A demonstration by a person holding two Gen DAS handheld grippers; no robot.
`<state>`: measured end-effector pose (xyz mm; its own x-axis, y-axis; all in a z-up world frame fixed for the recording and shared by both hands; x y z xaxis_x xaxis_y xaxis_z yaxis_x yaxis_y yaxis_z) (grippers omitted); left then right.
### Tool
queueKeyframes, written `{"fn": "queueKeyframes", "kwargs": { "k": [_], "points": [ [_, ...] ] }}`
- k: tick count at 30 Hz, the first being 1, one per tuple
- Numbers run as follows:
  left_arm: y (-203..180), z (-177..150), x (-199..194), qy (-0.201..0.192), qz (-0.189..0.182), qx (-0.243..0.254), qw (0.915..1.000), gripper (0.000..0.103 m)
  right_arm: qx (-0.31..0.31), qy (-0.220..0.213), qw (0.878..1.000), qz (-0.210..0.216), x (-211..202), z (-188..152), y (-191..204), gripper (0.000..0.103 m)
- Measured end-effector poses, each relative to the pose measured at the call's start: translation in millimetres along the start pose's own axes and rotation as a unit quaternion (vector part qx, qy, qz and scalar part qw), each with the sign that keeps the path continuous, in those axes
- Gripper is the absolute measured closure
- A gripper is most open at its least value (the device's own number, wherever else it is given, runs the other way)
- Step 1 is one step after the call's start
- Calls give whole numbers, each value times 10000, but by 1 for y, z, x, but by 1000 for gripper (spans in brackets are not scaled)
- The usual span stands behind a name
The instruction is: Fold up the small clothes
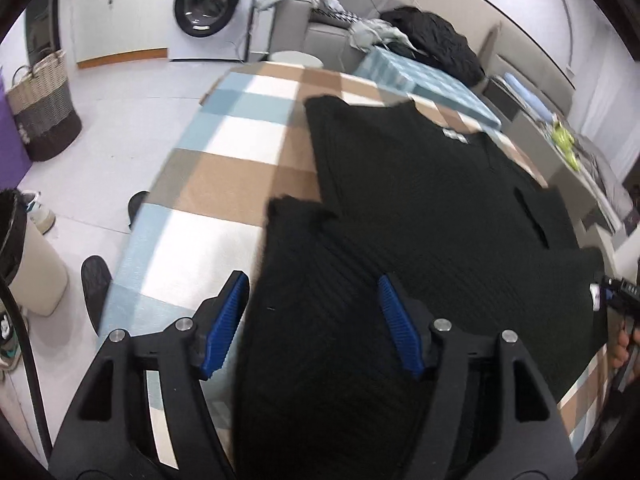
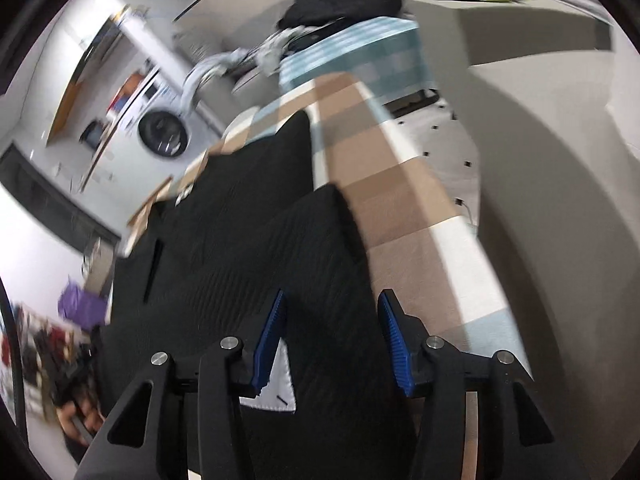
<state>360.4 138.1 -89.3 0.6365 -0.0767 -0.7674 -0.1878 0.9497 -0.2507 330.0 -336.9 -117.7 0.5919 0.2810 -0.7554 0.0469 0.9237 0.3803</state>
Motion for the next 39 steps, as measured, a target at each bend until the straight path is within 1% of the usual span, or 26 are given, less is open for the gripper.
{"fn": "queueKeyframes", "kwargs": {
  "k": [3,5,6,7,10,12,15,19,26,29,33,35,36,37,39],
  "points": [
    [-9,-5,8,68,58,117,9999,38,-228,10,9997,-22,2,-5,12,54],
    [-14,-7,10,35,51,179,9998,47,-302,12,9995,-100,6,-6,18,54],
    [-18,-8,11,49,-41,263,9996,59,-343,39,9993,-144,8,-6,20,59],
    [-21,-9,11,66,-102,335,9994,68,-384,56,9991,-171,10,-7,23,65],
    [-29,-12,7,57,-61,540,9985,75,-617,90,9977,-272,13,-11,32,71],
    [-31,-14,3,48,-43,609,9981,76,-653,130,9975,-251,13,-14,35,72],
    [-29,-18,-1,51,-46,602,9982,77,-728,156,9969,-264,12,-19,38,72],
    [-26,-28,-13,51,32,717,9974,77,-727,195,9969,-225,6,-27,39,72],
    [-12,-59,-46,-3,169,736,9971,77,-715,232,9971,-138,-14,-59,41,72],
    [-6,-70,-58,-25,205,668,9976,77,-645,258,9975,-91,-23,-73,41,72],
    [-2,-78,-67,-71,257,655,9975,76,-634,245,9976,-109,-26,-77,41,72],
    [-1,-79,-70,-109,311,618,9975,72,-615,245,9977,-122,-23,-73,40,71],
    [1,-79,-72,-126,342,583,9976,68,-615,266,9977,-111,-22,-71,39,68],
    [3,-79,-75,-143,377,534,9978,63,-596,273,9978,-116,-23,-71,39,62],
    [7,-80,-82,-210,417,476,9978,58,-513,270,9982,-122,-26,-67,34,59]
  ]
}}
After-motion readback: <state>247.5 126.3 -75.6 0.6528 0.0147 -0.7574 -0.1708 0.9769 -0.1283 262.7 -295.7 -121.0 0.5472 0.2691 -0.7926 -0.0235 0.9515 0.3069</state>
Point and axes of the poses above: each gripper's, at about its wrist camera, not at the fingertips, and x roughly the way its jaws point, y to its left, z to its top, the point moved 3 cm from there along x, roughly the way its jaws point, and after that the axes turned 3 degrees about -x, right-handed, at the moved point
